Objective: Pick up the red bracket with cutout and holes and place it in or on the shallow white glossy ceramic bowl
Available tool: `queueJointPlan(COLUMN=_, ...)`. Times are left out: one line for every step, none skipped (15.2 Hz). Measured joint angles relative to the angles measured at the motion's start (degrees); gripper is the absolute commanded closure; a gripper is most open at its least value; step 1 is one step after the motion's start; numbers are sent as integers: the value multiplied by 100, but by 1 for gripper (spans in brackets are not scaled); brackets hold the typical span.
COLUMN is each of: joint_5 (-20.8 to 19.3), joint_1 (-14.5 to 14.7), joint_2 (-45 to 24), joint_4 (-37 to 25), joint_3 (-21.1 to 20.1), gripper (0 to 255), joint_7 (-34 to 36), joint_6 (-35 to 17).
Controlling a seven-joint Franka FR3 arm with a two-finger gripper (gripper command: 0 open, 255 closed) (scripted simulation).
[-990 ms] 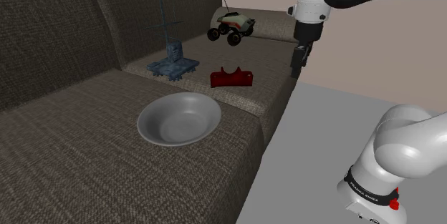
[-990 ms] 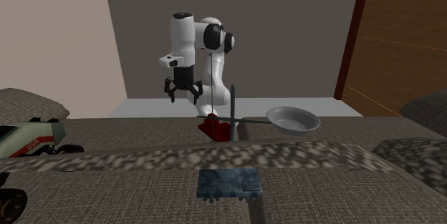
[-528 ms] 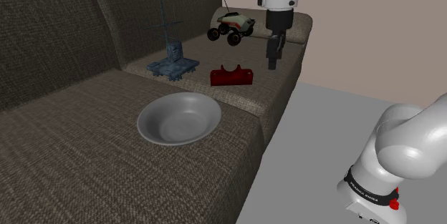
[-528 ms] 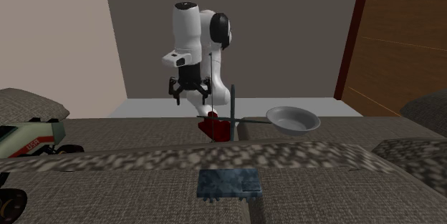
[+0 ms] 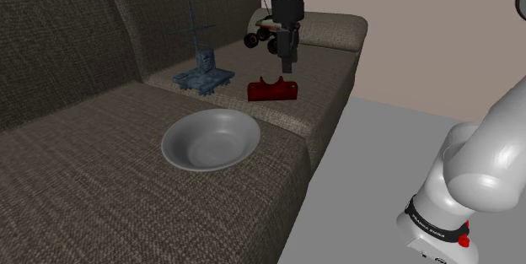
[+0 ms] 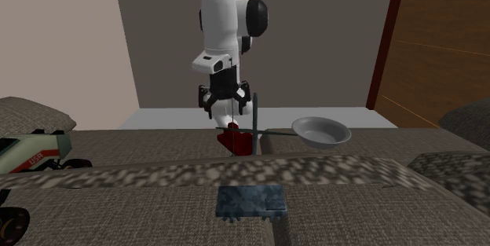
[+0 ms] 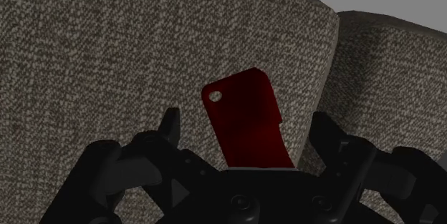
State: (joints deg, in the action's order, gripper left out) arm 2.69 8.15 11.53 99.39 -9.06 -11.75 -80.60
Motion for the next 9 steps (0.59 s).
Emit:
queueJointPlan(joint_5=9, joint_1=33, joint_2=-182, joint_4=-223, joint_3=-37, gripper=0, joint_7=-26, joint_6=81)
queueJointPlan(joint_5=15, joint_1=55, joint_2=-281, joint_4=-309, joint_3=-64, gripper=0, joint_7=-27, joint_6=92)
queueJointPlan(joint_5=22, joint_1=66, joint_2=-310, joint_4=-291, joint_3=-76, gripper=0, joint_7=-31, joint_6=58)
queueJointPlan(joint_5=31, joint_1=76, joint_2=-298, joint_4=-211, joint_3=-86, gripper=0, joint_7=-27, joint_6=-4)
queueJointPlan(joint_5=36, joint_1=78, joint_2=-276, joint_4=-115, joint_3=-88, gripper=0, joint_7=-35, joint_6=-77)
queueJointPlan(joint_5=40, joint_1=81, joint_2=-259, joint_4=-19, joint_3=-90, gripper=0, joint_7=-39, joint_6=-155)
queueJointPlan(joint_5=43, joint_1=80, joint_2=-234, joint_4=86, joint_3=-87, gripper=0, joint_7=-49, joint_6=-233)
queueJointPlan(joint_5=49, joint_1=78, joint_2=-188, joint_4=208, joint_3=-82, gripper=0, joint_7=-62, joint_6=-309)
queueJointPlan(joint_5=53, joint_1=80, joint_2=-167, joint_4=293, joint_3=-84, gripper=0, joint_7=-62, joint_6=-373)
